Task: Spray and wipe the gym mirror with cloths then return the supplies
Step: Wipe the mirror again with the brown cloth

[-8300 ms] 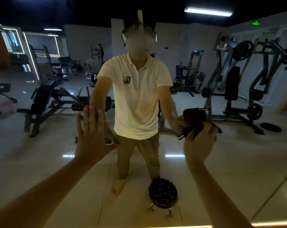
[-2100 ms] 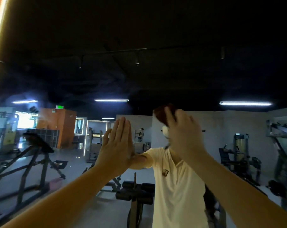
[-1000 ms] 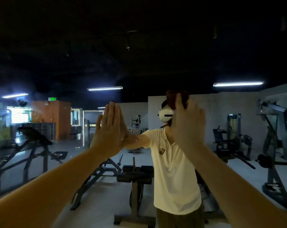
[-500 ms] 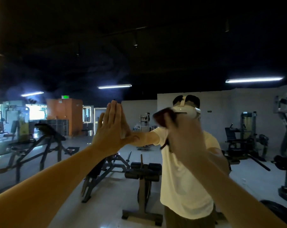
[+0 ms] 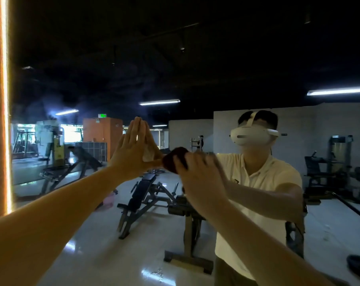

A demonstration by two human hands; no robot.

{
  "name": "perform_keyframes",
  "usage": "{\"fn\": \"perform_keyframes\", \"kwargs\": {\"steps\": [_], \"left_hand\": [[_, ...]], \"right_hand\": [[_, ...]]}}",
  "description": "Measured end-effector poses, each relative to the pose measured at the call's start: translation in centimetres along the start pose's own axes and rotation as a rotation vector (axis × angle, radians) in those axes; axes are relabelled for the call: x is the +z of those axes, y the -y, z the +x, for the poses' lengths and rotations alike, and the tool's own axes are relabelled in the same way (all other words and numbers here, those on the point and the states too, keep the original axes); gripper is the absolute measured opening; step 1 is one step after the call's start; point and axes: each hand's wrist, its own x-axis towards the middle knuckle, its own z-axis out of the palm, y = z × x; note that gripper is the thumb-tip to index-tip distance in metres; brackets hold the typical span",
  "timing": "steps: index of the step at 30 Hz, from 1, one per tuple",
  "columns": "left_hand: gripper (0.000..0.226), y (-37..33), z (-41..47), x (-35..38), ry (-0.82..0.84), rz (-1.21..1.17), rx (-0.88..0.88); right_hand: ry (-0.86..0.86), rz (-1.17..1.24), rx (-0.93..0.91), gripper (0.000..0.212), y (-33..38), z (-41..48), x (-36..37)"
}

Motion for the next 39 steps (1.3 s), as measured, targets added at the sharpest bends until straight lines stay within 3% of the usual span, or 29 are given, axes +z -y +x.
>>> {"fn": "perform_keyframes", "kwargs": {"steps": [3, 6, 10, 14, 17, 20, 23, 25, 27, 30, 32, 35, 39], "left_hand": [[0.141, -0.2, 0.1, 0.1, -0.013, 0.004, -0.007], [0.140, -0.3, 0.0, 0.4, -0.012, 0.003, -0.013], [0.138, -0.1, -0.1, 0.3, -0.026, -0.017, 0.008], [0.139, 0.0, -0.1, 0.9, -0.057, -0.075, 0.021], [0.145, 1.9, 0.0, 2.0, -0.097, -0.096, 0.102], [0.121, 4.5, -1.4, 3.5, -0.178, -0.102, 0.254], [0.102, 5.0, -4.4, 5.0, -0.284, -0.176, 0.270], [0.096, 4.0, -6.4, 5.6, -0.363, -0.214, 0.300], [0.089, 3.1, -7.4, 6.5, -0.416, -0.209, 0.329], [0.094, 2.3, -7.4, 9.0, -0.351, -0.146, 0.247], [0.103, 1.5, -7.1, 10.2, -0.295, -0.106, 0.195], [0.110, 1.7, -6.8, 10.8, -0.266, -0.102, 0.214], [0.104, 3.3, -6.9, 10.8, -0.275, -0.065, 0.298]], "right_hand": [[-0.099, -0.100, 0.172, 0.073, -6.0, -2.1, -2.1], [-0.198, -0.124, 0.393, 0.064, -10.2, -2.2, -4.2], [-0.168, -0.094, 0.505, 0.068, -7.5, 0.1, -3.2], [-0.085, -0.031, 0.419, 0.073, -1.2, 3.1, 0.0], [-0.065, 0.025, 0.341, 0.064, 3.2, 4.5, 2.1], [-0.013, 0.026, 0.136, 0.056, 6.5, 3.2, 3.3], [0.059, -0.028, 0.011, 0.065, 5.6, 0.4, 2.9], [0.049, -0.118, 0.103, 0.067, 2.7, -0.9, 1.2], [-0.026, -0.178, 0.326, 0.061, -1.3, -2.3, -0.8], [-0.182, -0.178, 0.714, 0.052, -5.6, -5.1, -2.9], [-0.217, -0.185, 0.863, 0.052, -5.3, -6.1, -2.3], [-0.228, -0.107, 0.900, 0.063, 0.0, -5.1, 0.3], [-0.131, -0.073, 0.823, 0.076, 7.8, -1.9, 4.3]]}}
